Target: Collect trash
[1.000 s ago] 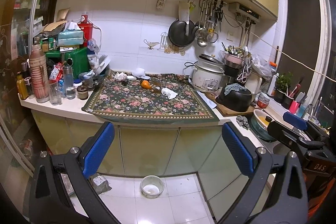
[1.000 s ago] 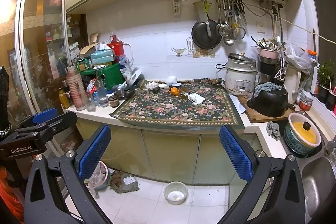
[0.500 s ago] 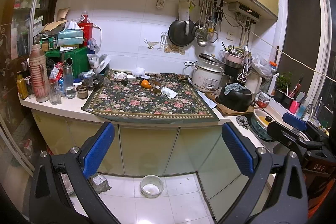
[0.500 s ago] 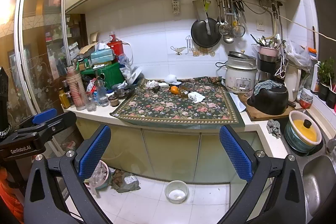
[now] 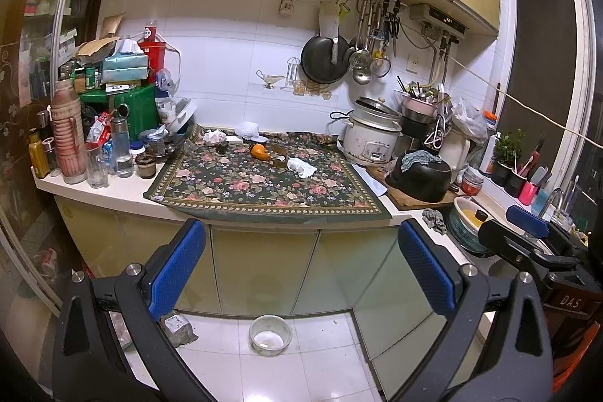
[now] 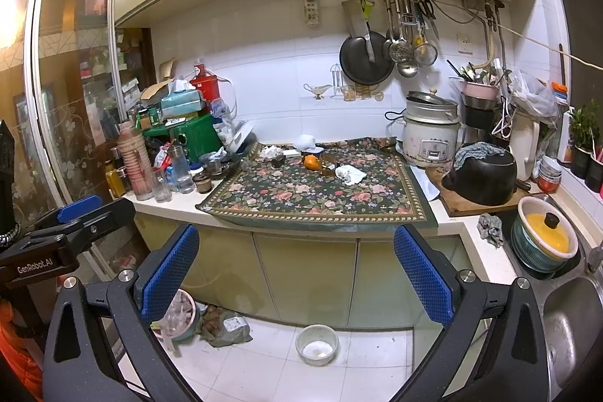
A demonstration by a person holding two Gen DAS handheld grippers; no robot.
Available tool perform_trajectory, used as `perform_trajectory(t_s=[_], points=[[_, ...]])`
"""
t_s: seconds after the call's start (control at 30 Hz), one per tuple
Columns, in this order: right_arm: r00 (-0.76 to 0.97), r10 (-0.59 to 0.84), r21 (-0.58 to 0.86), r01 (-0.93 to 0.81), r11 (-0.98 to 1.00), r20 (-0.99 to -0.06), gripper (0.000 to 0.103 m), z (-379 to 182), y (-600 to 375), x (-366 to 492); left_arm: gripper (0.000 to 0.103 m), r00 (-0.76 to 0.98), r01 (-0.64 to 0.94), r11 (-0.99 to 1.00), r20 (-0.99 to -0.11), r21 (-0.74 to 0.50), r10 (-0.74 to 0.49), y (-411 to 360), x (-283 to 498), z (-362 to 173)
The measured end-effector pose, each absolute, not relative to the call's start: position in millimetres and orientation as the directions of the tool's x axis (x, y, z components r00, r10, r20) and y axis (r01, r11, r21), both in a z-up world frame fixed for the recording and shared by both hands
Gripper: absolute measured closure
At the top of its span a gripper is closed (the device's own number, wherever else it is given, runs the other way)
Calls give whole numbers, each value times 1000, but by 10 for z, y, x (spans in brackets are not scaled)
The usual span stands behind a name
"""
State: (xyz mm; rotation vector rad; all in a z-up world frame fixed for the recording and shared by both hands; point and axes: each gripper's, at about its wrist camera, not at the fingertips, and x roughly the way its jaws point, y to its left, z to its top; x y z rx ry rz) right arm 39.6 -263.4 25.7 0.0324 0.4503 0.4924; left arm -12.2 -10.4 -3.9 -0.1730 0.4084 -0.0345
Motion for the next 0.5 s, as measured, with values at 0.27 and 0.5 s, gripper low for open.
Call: perform_trajectory(t_s=[0.27, 0.5], points=[[783, 471, 146, -454, 879, -405, 0, 258, -2743, 486, 0, 917, -9, 985, -395, -172, -61, -109, -93, -37], [784, 470, 143, -453, 880, -405, 0, 235, -2832, 612, 1, 918, -43, 985, -396, -169, -27, -263, 136, 14]])
